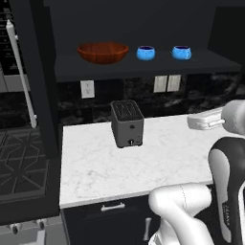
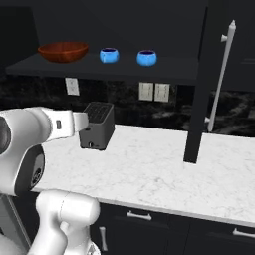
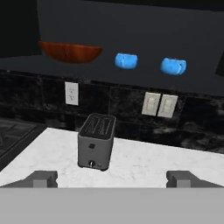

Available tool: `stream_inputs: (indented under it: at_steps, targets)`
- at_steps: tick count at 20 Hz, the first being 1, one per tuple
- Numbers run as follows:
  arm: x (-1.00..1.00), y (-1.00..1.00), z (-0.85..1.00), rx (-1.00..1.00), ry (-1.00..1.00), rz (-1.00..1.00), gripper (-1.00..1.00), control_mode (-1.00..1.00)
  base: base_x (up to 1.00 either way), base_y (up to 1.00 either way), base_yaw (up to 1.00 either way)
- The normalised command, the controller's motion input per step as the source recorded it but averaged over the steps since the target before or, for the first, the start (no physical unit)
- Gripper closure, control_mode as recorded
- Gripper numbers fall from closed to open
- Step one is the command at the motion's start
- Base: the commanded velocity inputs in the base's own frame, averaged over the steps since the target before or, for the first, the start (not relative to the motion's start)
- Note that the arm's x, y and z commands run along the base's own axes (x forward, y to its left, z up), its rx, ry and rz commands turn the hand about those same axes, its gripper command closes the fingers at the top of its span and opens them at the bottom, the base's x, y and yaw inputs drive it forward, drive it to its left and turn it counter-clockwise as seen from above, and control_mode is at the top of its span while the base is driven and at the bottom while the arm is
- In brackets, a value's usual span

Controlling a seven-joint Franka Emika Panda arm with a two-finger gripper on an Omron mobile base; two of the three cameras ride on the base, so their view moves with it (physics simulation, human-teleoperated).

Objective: Gather all objects into one cabinet and sort the glasses and bowls to opposite sides.

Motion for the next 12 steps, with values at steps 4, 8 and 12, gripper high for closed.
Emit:
stream_inputs:
  at_steps: [4,8,12]
  targets:
    - [0.00,0.00,0.00,0.00,0.00,0.00,-1.00,1.00,-0.99,0.00,0.00]
    - [0.00,0.00,0.00,0.00,0.00,0.00,-1.00,1.00,-0.85,0.12,0.00]
    - [0.00,0.00,0.00,0.00,0.00,0.00,-1.00,1.00,-0.52,0.40,0.00]
